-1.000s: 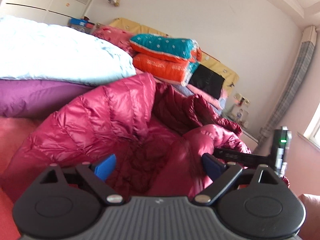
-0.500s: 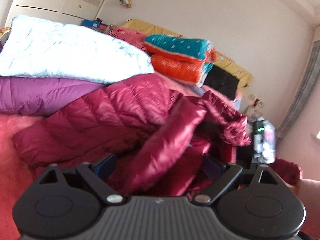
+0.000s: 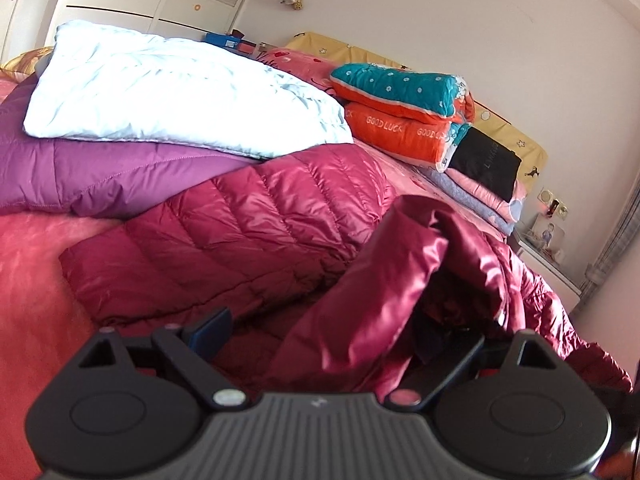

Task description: Fold large clothes

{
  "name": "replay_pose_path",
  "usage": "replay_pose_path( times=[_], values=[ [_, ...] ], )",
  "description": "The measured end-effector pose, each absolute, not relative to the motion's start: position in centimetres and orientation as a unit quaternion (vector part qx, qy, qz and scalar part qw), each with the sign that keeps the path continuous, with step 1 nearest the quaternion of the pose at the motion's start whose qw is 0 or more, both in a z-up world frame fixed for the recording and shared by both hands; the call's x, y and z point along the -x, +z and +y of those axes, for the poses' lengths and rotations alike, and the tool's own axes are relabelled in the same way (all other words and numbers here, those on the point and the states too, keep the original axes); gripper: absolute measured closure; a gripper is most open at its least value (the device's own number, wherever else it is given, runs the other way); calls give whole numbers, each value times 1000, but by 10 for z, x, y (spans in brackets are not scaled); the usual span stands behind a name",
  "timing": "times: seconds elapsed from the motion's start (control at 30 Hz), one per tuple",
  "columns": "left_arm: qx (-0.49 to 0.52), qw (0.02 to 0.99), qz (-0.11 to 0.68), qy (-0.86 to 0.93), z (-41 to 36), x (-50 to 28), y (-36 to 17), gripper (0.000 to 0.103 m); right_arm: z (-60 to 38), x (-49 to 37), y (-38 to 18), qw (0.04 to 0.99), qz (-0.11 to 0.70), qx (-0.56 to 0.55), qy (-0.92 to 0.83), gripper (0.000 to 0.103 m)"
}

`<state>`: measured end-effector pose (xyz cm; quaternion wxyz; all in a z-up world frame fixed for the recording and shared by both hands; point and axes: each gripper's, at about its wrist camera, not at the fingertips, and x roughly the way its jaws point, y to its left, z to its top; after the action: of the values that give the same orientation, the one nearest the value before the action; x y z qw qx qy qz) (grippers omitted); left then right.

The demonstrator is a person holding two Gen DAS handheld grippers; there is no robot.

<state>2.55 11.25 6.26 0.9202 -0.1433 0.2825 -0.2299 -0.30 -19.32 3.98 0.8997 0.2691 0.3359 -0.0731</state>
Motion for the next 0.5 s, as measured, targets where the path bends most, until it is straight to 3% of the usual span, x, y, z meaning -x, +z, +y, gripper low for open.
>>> replay_pose_path(
  times=[0.43,0.5],
  values=[
    [138,917,296,-231,104,-29,61,12,-158,-51,1,885,299,-357,-20,0],
    [131,915,301,-234,101,-30,60,16,-155,-50,-1,881,295,-368,-25,7]
  ],
)
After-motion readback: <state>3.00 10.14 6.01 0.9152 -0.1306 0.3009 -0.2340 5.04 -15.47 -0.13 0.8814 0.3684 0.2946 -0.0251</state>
